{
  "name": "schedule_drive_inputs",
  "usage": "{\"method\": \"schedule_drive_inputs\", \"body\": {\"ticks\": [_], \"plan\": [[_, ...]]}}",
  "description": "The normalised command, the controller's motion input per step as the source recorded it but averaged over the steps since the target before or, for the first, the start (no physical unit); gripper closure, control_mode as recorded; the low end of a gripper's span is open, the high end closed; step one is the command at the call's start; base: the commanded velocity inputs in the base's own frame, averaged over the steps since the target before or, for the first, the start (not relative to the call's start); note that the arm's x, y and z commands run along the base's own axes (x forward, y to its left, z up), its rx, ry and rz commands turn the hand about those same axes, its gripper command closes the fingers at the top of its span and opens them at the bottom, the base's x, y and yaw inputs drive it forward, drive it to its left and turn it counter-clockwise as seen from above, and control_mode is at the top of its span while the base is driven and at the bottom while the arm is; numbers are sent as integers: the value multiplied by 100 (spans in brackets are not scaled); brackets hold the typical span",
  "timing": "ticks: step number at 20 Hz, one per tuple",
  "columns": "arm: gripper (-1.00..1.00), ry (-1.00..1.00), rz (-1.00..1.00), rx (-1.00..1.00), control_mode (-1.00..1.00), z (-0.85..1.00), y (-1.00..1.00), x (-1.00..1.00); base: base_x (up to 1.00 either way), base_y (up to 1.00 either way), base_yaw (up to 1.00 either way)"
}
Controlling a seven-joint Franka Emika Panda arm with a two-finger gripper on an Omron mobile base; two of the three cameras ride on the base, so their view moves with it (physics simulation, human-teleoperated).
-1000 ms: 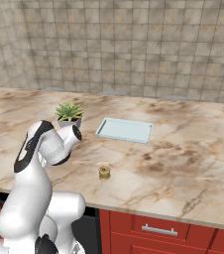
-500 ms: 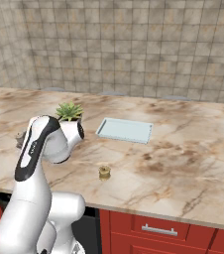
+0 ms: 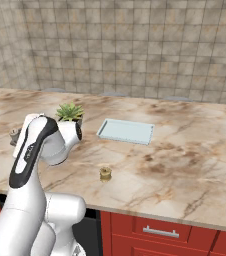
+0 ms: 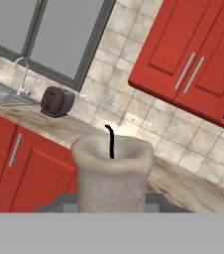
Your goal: Pick the candle and candle from the dining table and place them in the open cabinet. Close the cabinet after placing the objects.
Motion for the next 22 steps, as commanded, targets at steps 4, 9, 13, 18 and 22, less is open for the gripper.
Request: {"method": "schedule_drive_inputs", "body": {"ticks": [4,9,13,18,22], "plan": [[100,0,0,0,-100,0,0,0,0,0,0],[100,-1,4,0,100,-1,8,-2,-20,13,13],[100,0,0,0,100,0,0,0,-43,44,30],[100,0,0,0,100,0,0,0,-25,63,37],[100,0,0,0,100,0,0,0,-21,65,41]]}}
